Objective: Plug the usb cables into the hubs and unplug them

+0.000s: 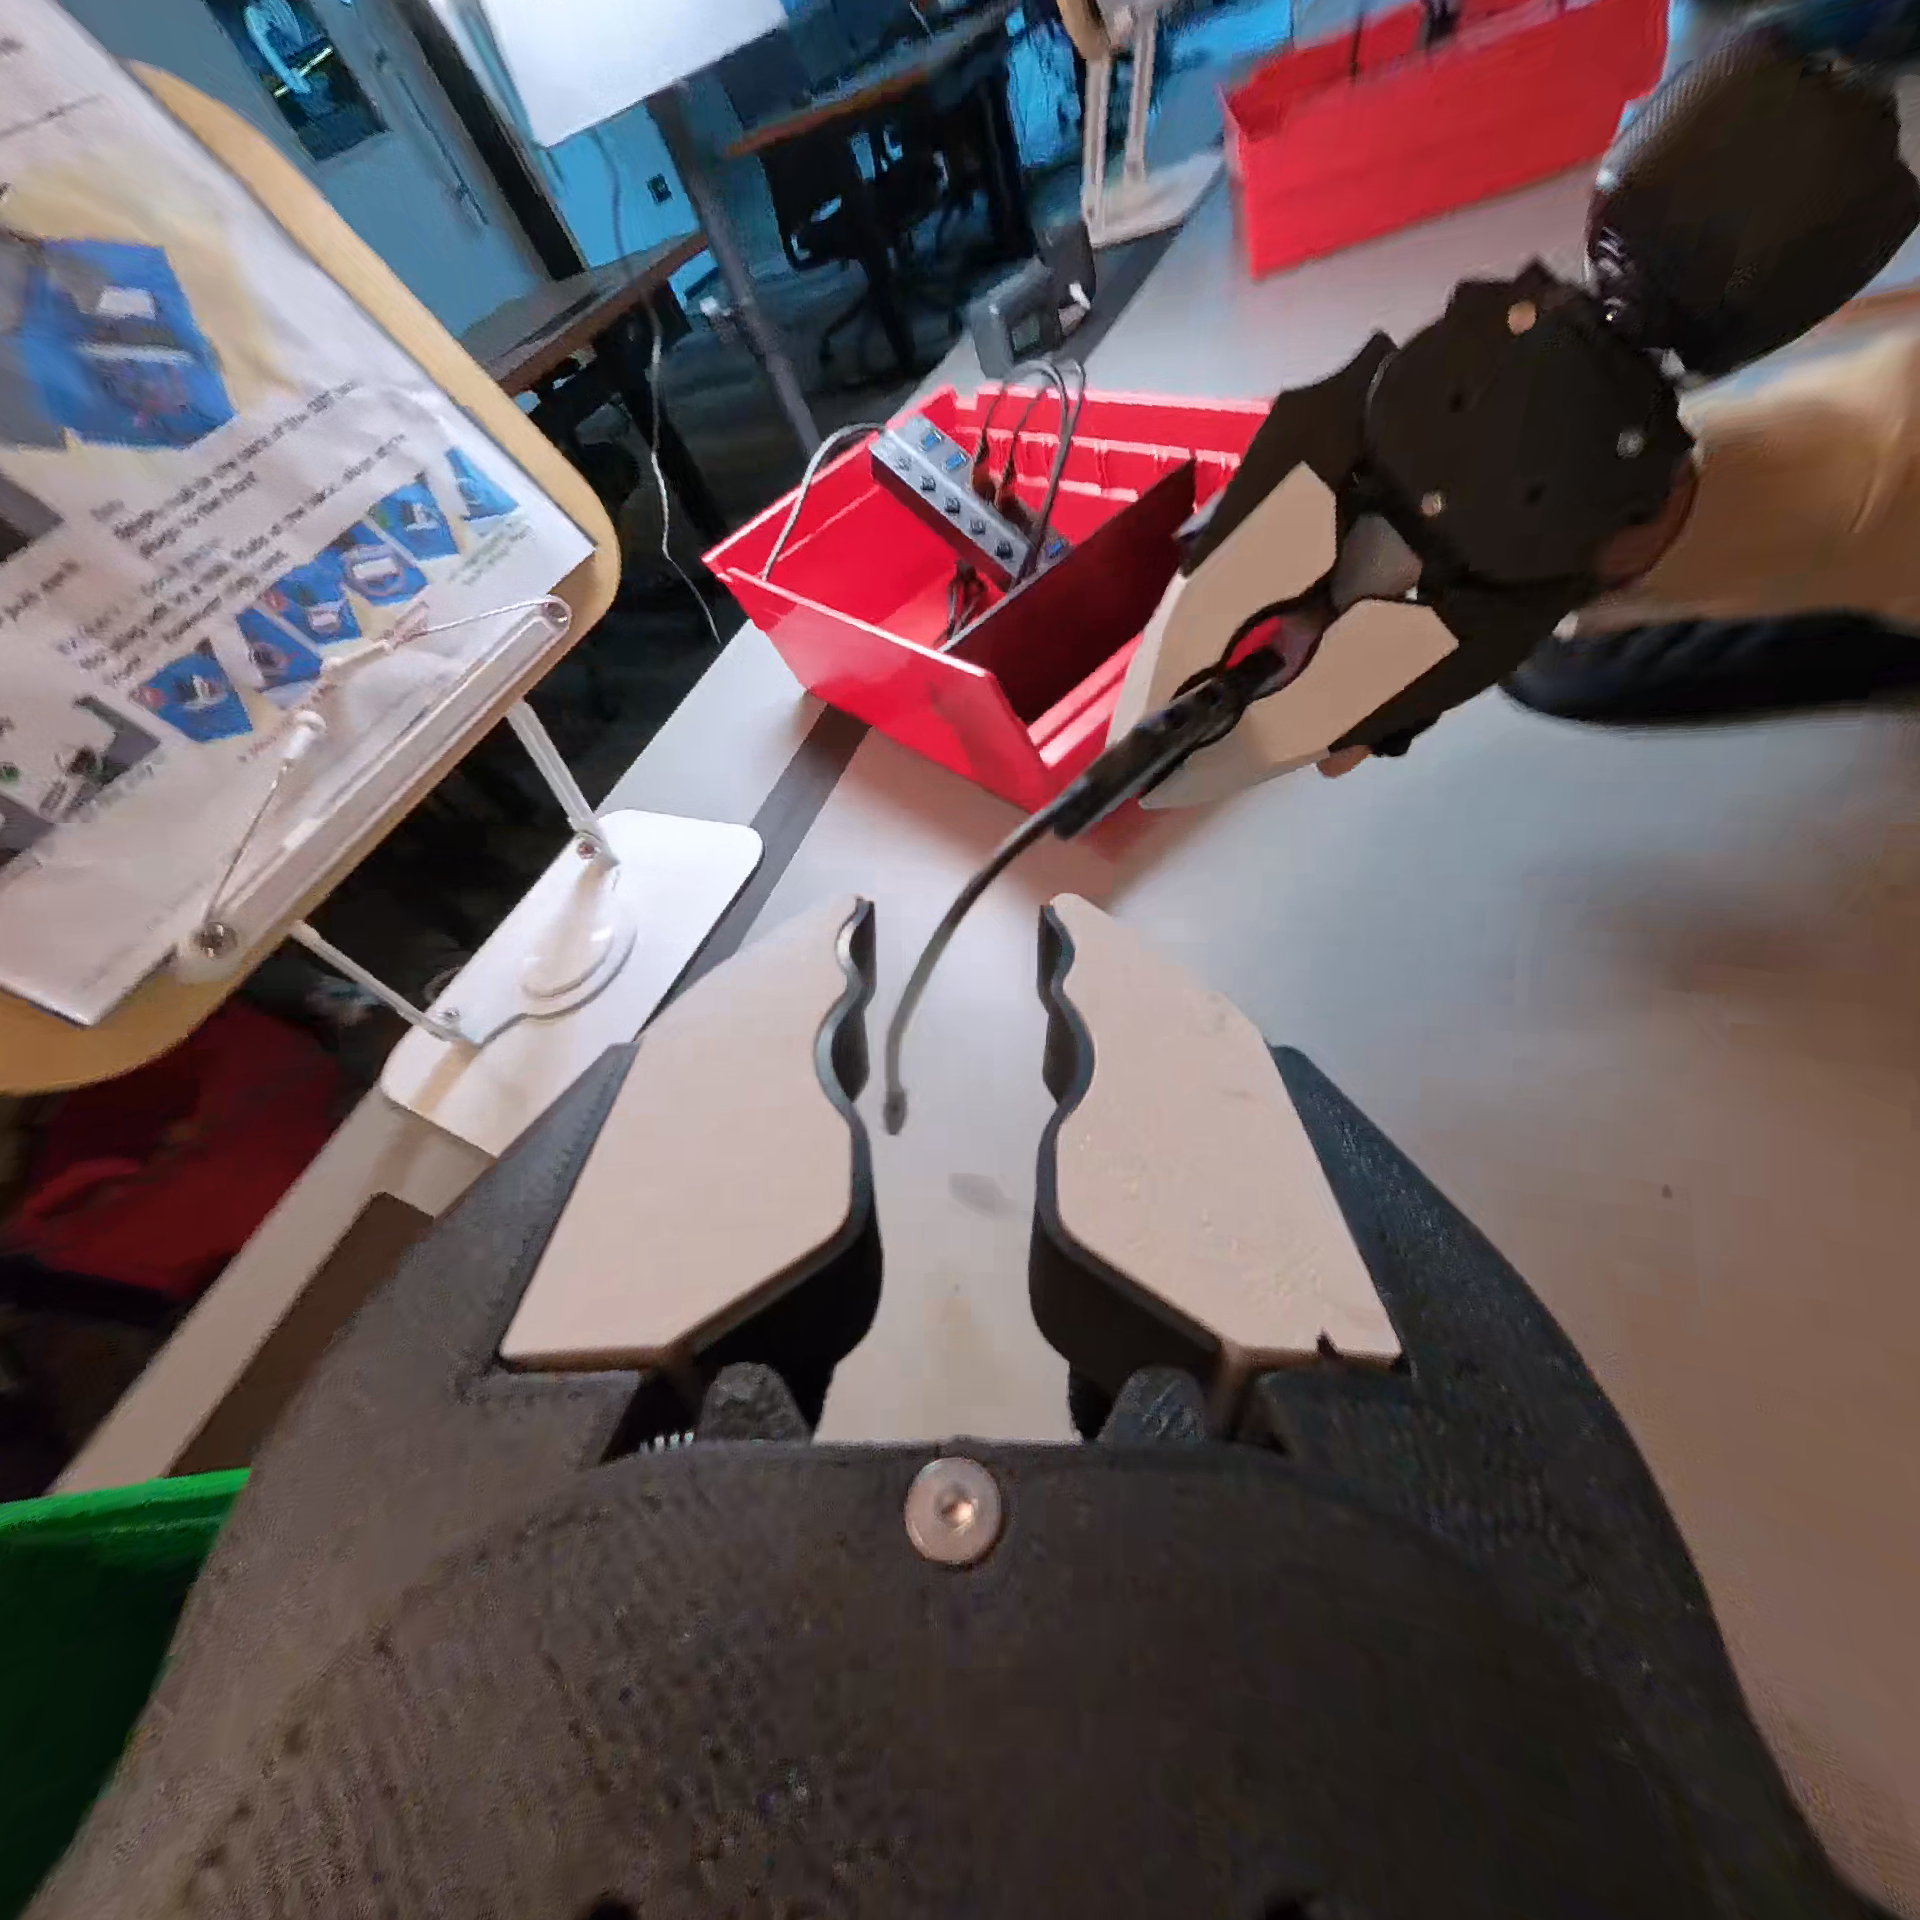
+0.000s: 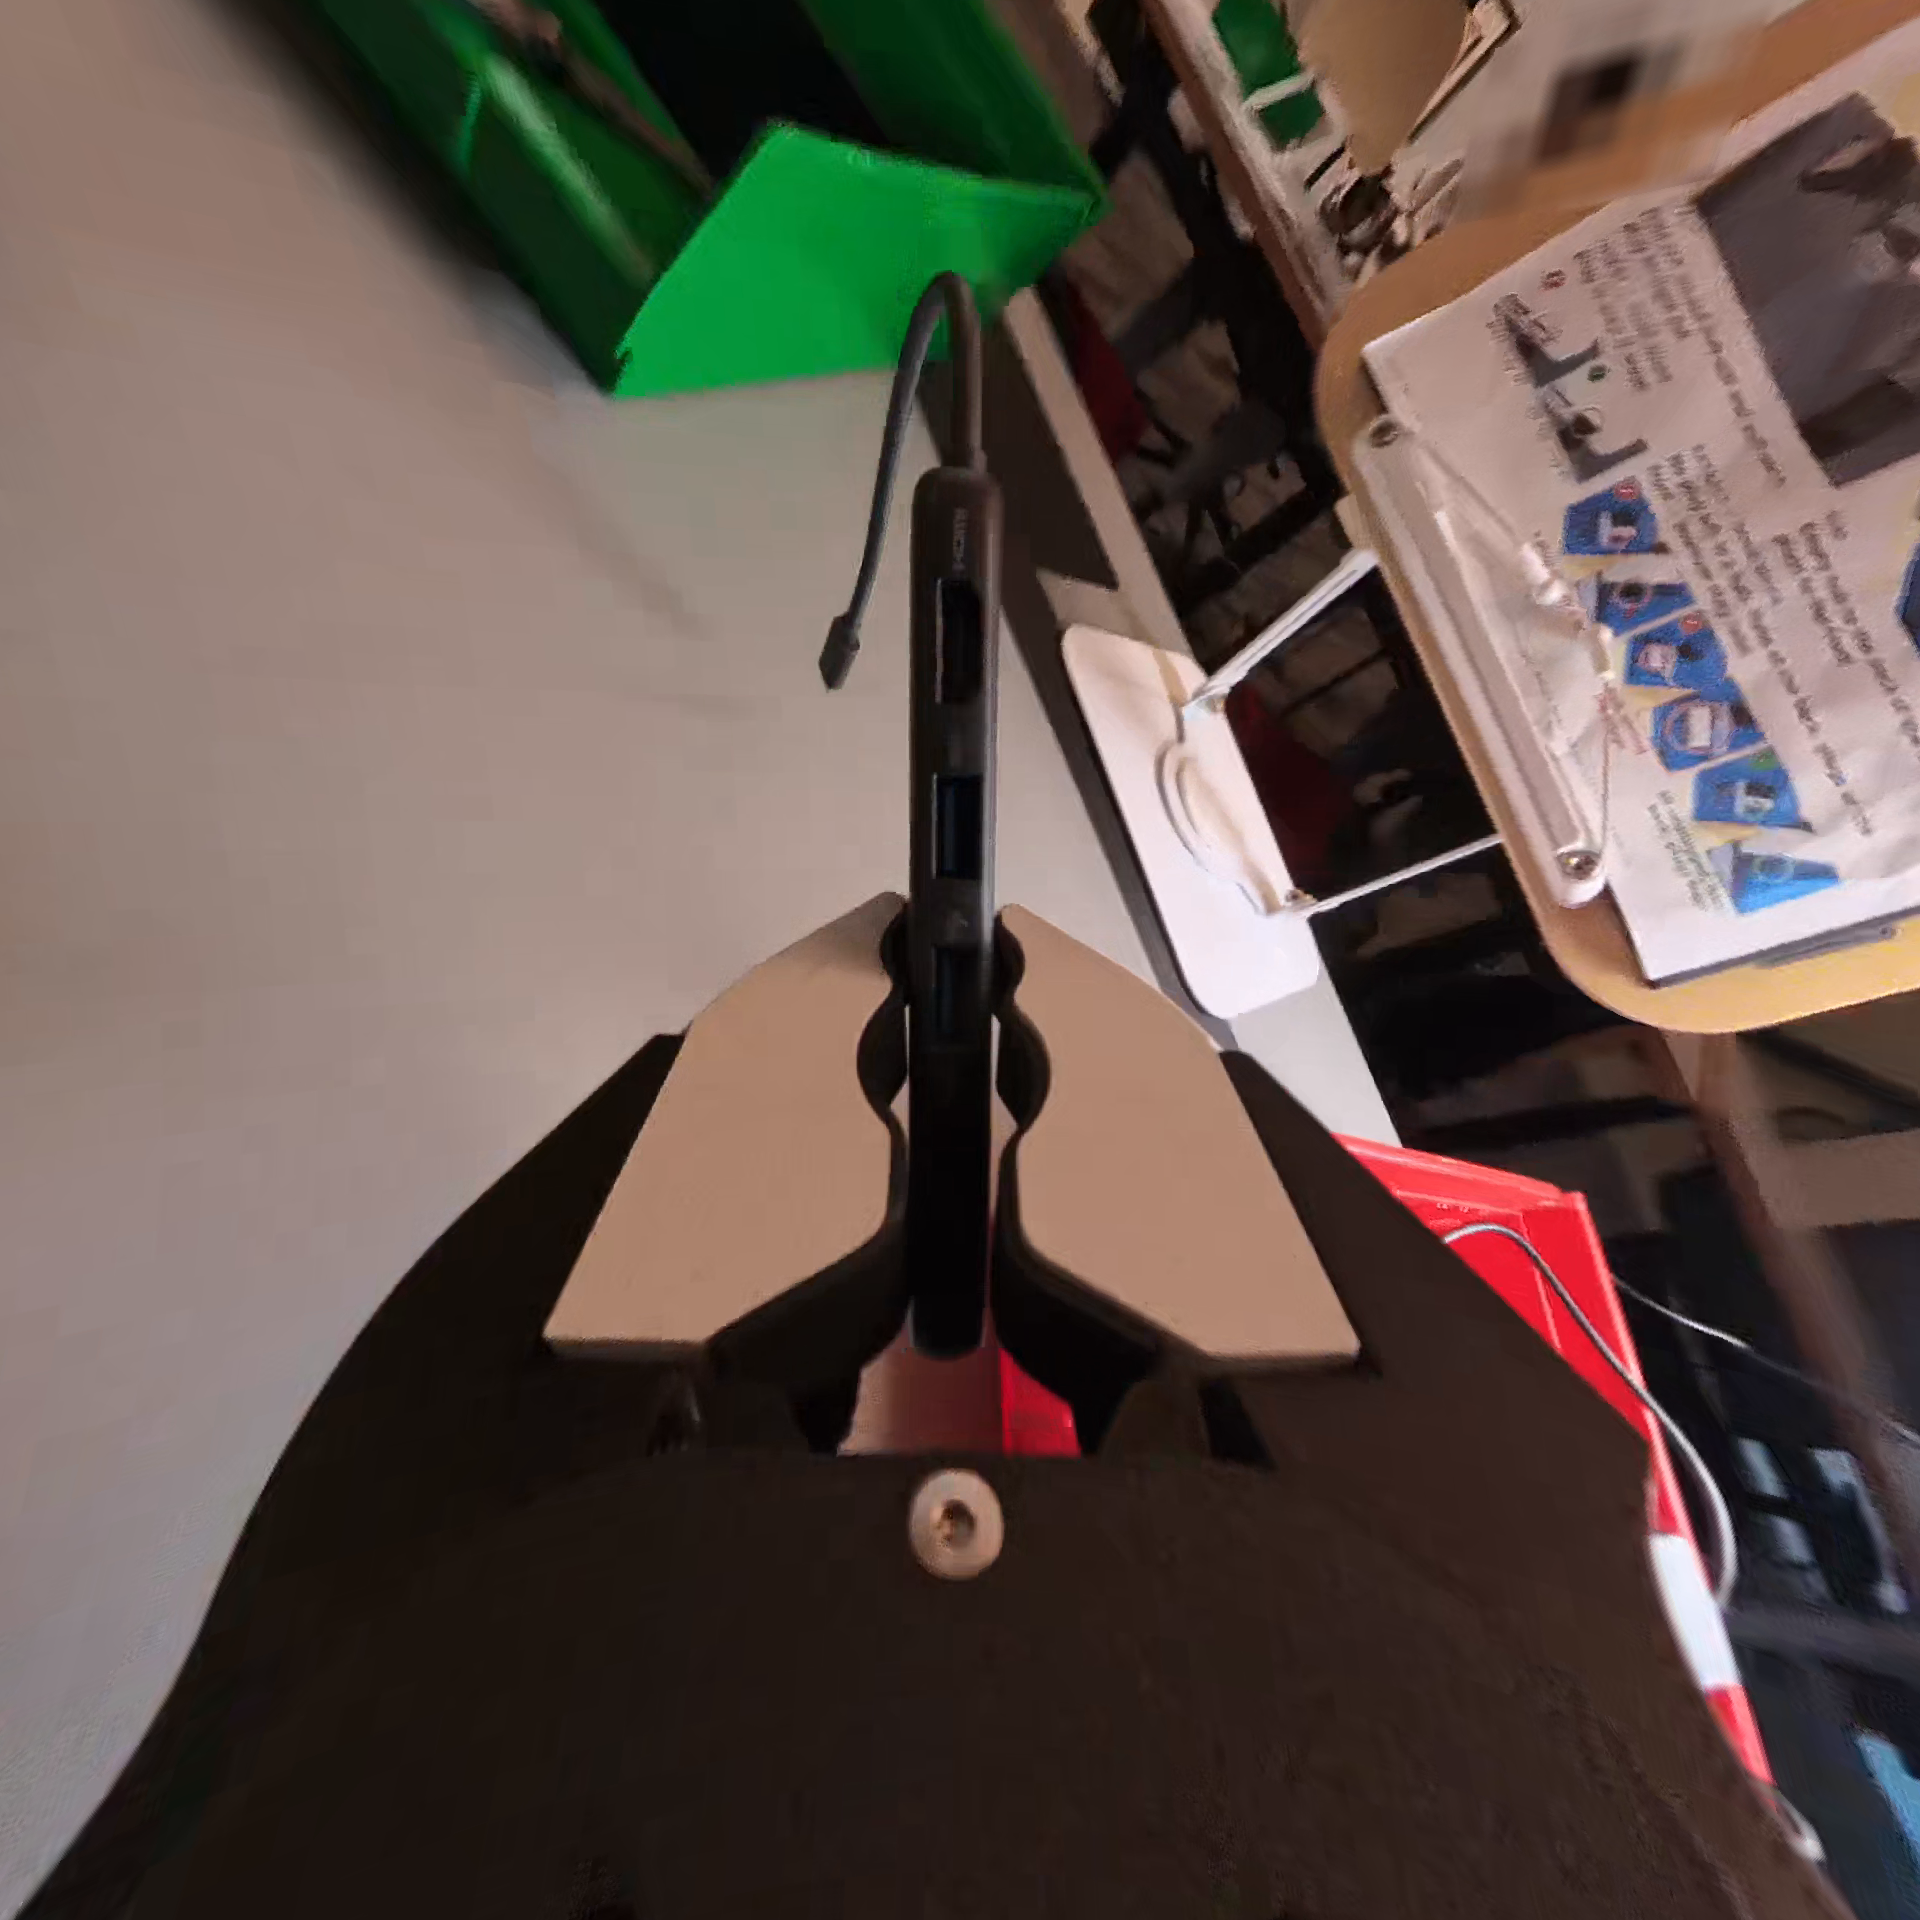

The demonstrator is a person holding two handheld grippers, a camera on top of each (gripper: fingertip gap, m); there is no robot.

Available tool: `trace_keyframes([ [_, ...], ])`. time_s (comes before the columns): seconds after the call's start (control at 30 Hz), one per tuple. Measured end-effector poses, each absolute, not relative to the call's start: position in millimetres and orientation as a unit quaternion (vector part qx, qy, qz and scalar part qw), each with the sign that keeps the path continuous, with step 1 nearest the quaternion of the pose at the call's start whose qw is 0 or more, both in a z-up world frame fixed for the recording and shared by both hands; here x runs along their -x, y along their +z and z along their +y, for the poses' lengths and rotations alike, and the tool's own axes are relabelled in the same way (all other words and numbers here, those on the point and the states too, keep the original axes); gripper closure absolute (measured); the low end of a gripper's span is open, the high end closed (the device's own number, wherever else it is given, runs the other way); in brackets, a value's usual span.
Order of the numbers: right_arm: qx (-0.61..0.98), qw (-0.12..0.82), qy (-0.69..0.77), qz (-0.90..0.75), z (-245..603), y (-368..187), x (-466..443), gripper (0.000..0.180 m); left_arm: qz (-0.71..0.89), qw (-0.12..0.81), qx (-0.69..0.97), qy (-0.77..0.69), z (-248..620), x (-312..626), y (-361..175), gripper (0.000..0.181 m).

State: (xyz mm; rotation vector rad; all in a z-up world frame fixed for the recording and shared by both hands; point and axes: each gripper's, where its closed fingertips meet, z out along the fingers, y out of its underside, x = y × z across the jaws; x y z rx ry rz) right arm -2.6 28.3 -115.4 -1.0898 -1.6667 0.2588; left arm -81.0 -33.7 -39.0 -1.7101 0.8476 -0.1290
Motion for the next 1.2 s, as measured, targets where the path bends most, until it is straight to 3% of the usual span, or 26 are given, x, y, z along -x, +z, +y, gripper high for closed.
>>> trace_keyframes([
  [0.17,0.437,0.484,0.09,-0.752,-3,-136,12,0.168,0.491,0.505,0.71,0.014,-39,33,-87,0.138],
  [0.3,0.431,0.458,0.118,-0.769,-21,-133,12,0.168,0.538,0.485,0.689,0.027,-40,15,-109,0.16],
  [0.4,0.41,0.477,0.189,-0.754,-29,-107,9,0.164,0.532,0.523,0.666,-0.016,-46,11,-91,0.167],
  [0.6,0.346,0.498,0.547,-0.578,-45,6,-24,0.136,0.411,0.662,0.564,-0.273,-69,20,-13,0.168],
  [0.73,0.345,0.469,0.609,-0.539,-53,3,-15,0.13,0.331,0.696,0.492,-0.405,-74,26,7,0.168],
  [0.83,0.334,0.459,0.627,-0.534,-70,-1,-2,0.135,0.324,0.683,0.483,-0.441,-73,12,-3,0.168],
  [0.97,0.331,0.489,0.594,-0.547,-72,-1,0,0.167,0.338,0.67,0.488,-0.446,-73,1,-17,0.168],
  [1.2,0.333,0.54,0.469,-0.615,-67,-16,5,0.168,0.354,0.661,0.541,-0.38,-58,10,-35,0.158],
])
